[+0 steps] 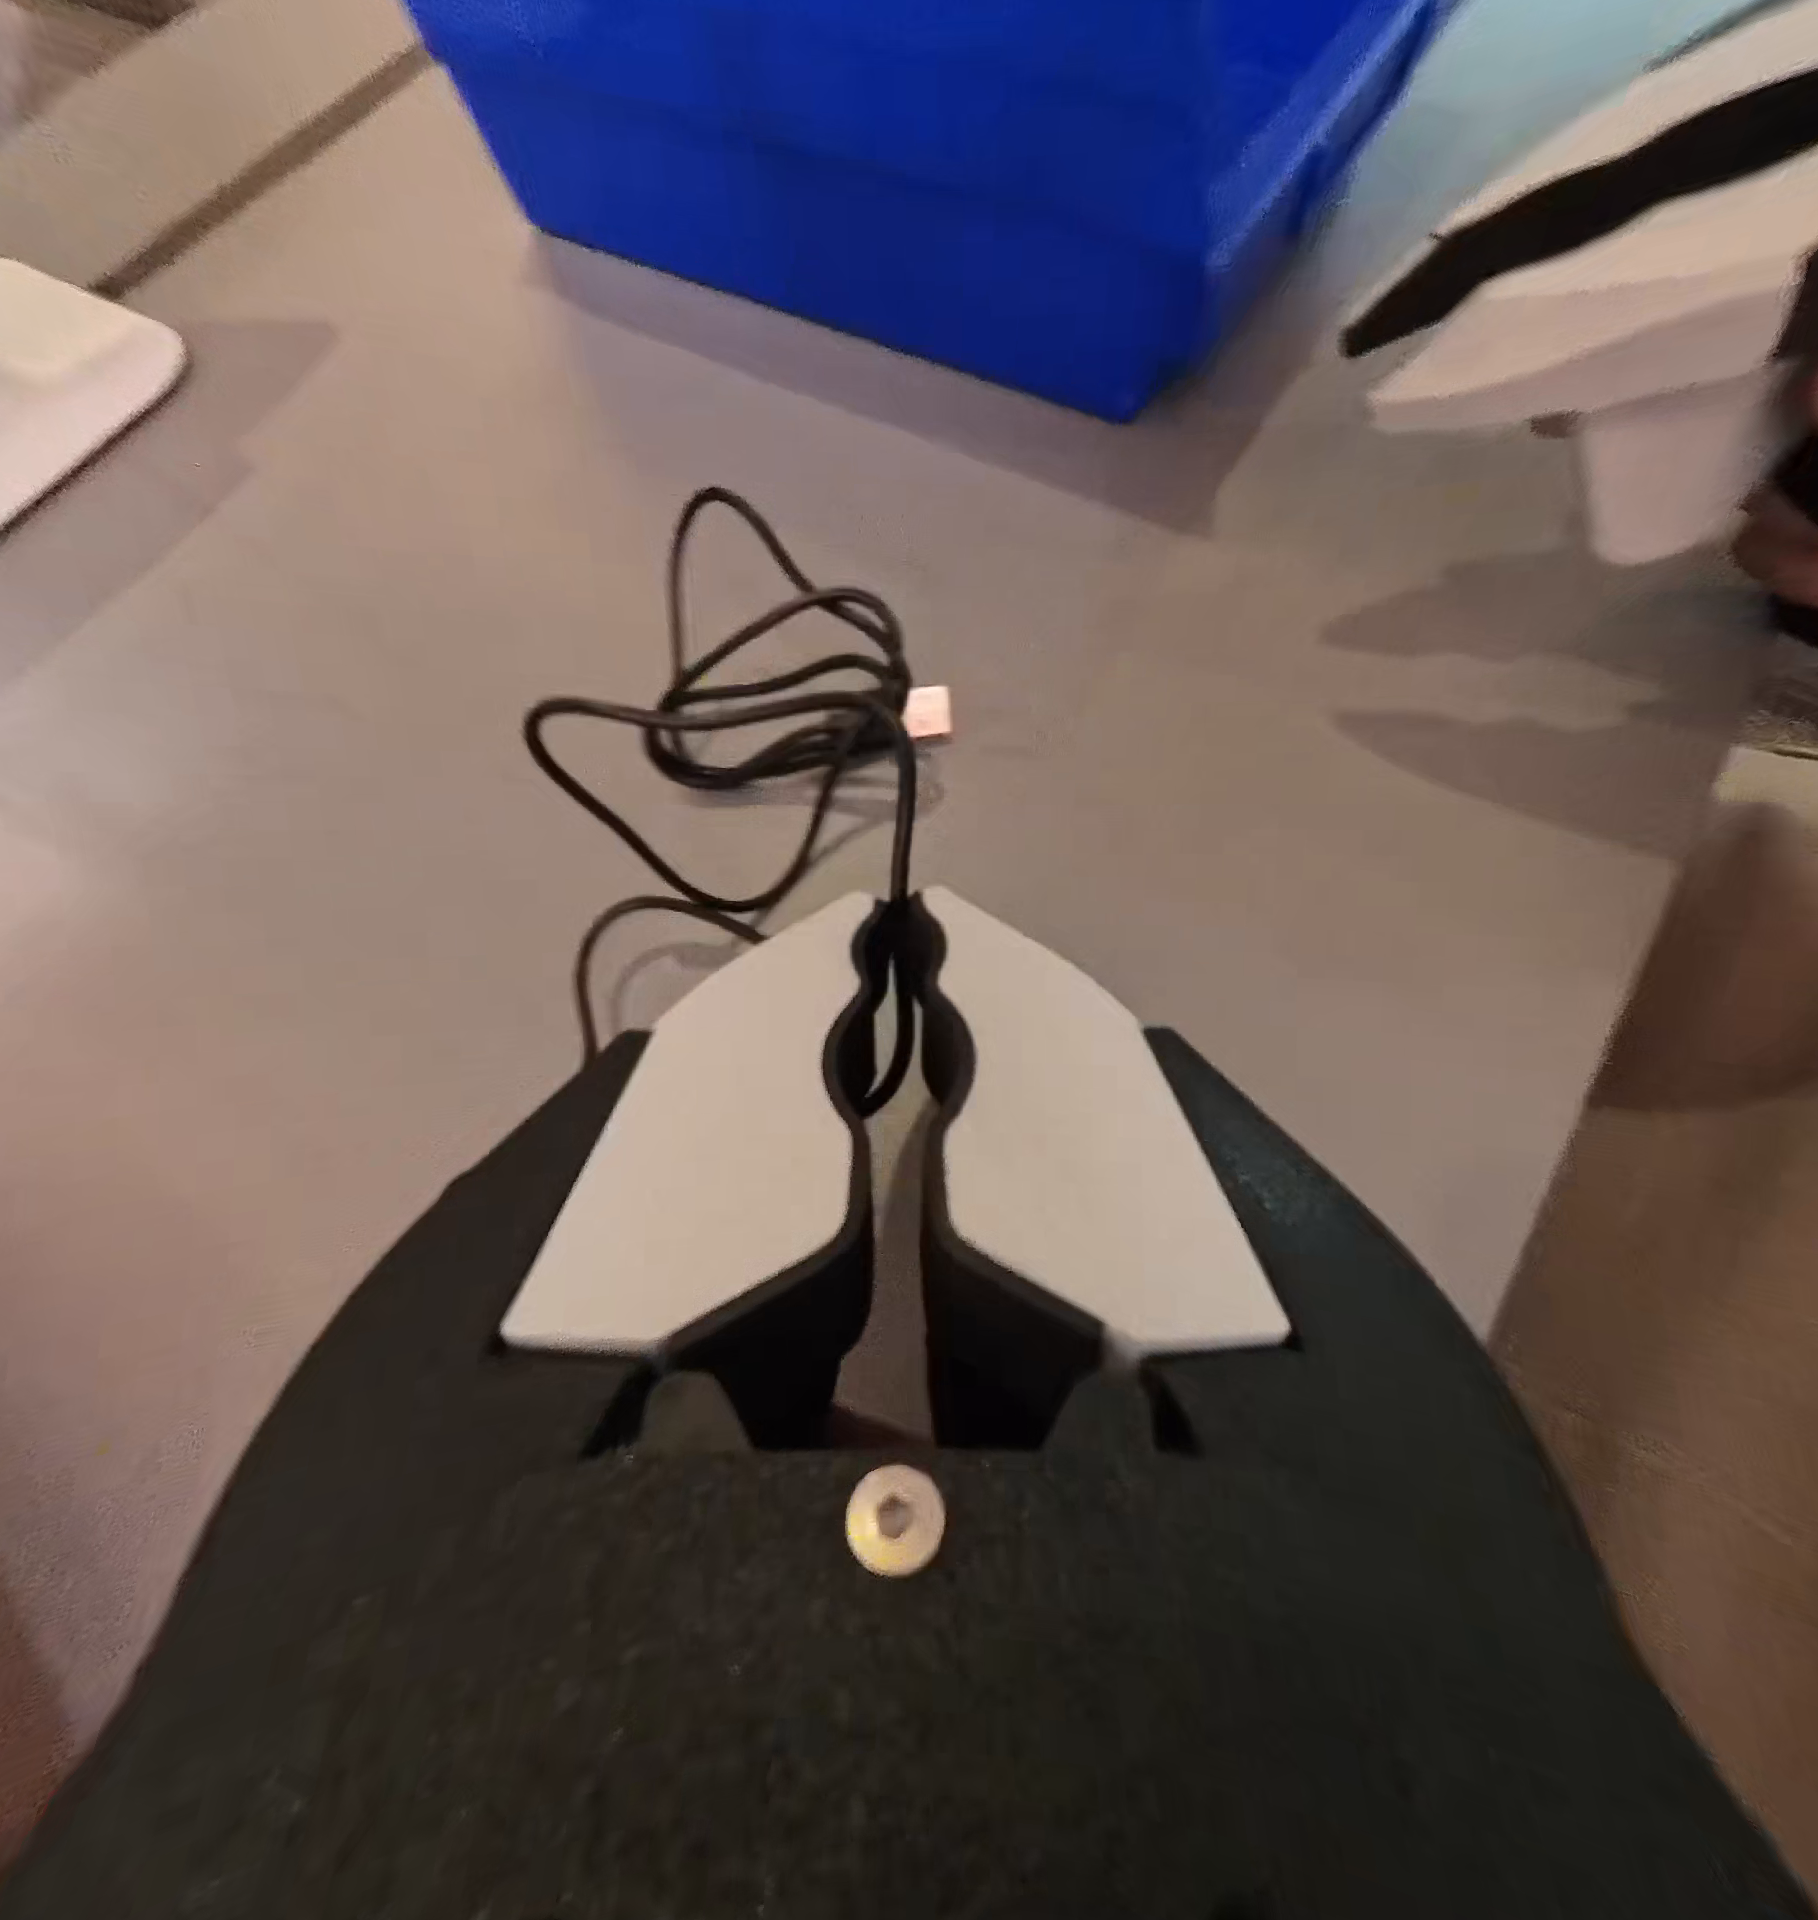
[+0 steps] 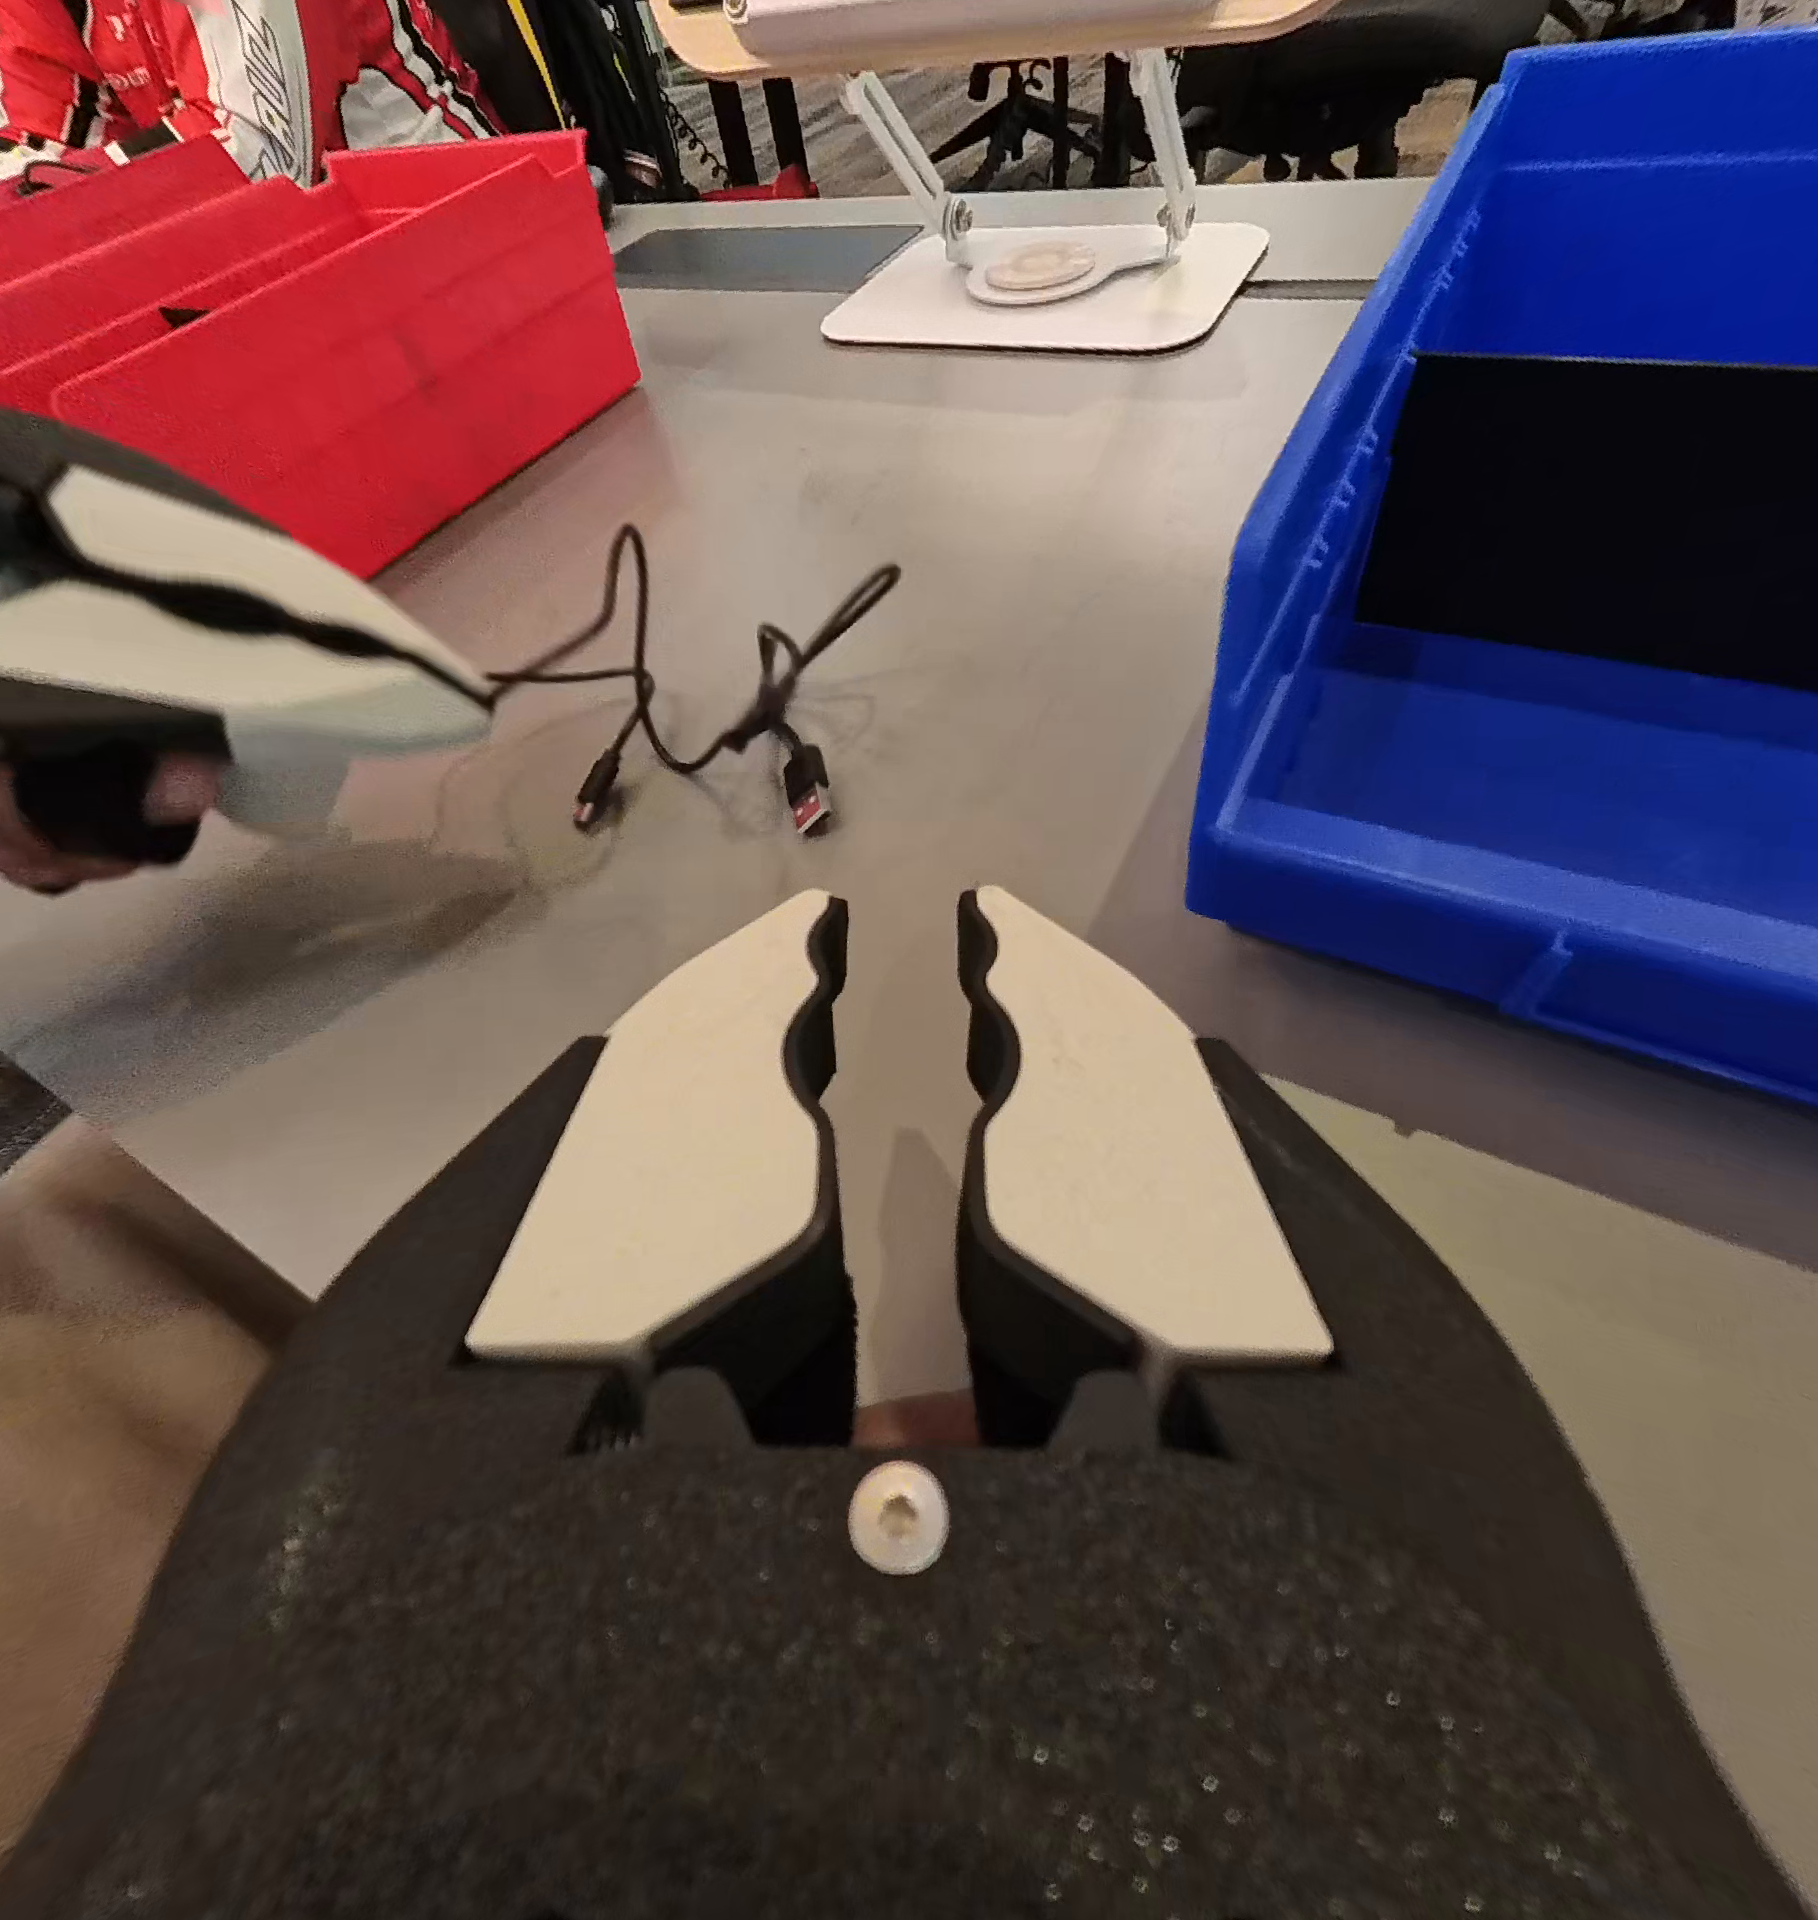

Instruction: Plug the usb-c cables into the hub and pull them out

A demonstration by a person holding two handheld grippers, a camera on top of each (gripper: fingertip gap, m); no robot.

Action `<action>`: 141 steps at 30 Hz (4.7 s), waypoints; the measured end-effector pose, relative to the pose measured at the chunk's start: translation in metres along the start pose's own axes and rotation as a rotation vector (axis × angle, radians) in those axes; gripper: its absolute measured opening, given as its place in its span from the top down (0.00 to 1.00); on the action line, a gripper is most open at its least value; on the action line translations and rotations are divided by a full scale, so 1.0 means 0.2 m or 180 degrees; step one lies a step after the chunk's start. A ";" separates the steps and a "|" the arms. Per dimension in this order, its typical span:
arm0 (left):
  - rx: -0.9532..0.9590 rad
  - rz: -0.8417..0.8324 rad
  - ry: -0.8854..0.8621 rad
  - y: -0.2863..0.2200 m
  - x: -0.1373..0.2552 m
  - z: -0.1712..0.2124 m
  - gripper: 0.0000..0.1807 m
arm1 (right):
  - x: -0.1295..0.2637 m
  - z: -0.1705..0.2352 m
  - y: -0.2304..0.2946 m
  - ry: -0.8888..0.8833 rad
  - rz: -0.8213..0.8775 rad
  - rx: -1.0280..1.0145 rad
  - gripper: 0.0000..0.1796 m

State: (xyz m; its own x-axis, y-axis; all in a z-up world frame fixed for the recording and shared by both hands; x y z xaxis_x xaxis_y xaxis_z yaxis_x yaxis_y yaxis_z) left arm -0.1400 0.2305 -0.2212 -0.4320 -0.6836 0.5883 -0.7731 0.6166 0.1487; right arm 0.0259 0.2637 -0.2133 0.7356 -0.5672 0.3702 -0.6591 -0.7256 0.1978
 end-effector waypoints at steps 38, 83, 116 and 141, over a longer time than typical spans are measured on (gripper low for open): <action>-0.0784 -0.2420 -0.0114 0.56 0.37 -0.15 0.99 | 0.00 0.00 0.03 0.0024 -0.0091 -0.0079 0.89; 0.1166 -0.0497 -0.0970 0.38 0.73 0.41 0.83 | -0.09 0.00 0.13 0.0087 -0.0291 -0.0078 0.89; -0.1217 -0.2528 0.0711 1.70 0.85 -0.17 0.88 | -0.05 -0.02 0.13 0.0030 -0.0521 -0.0257 0.88; -0.3024 -0.1992 -0.0345 -0.10 0.26 -0.27 0.88 | -0.16 -0.25 0.60 -0.0089 -0.1630 0.0256 0.95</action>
State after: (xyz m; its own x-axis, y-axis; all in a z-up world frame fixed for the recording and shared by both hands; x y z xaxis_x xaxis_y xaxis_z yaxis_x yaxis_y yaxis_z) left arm -0.1211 0.2038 -0.1505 -0.1681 -0.9765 0.1346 -0.2229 0.1706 0.9598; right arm -0.0839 0.2141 -0.1558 0.9653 -0.1411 0.2195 -0.2002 -0.9399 0.2765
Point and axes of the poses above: each gripper's, where its closed fingertips meet, x back along the fingers, z out of its underside, y = z × x across the jaws, the point moved 3 cm from there along x, back along the fingers, and after that the axes turned 3 degrees about -x, right-handed, at the moved point
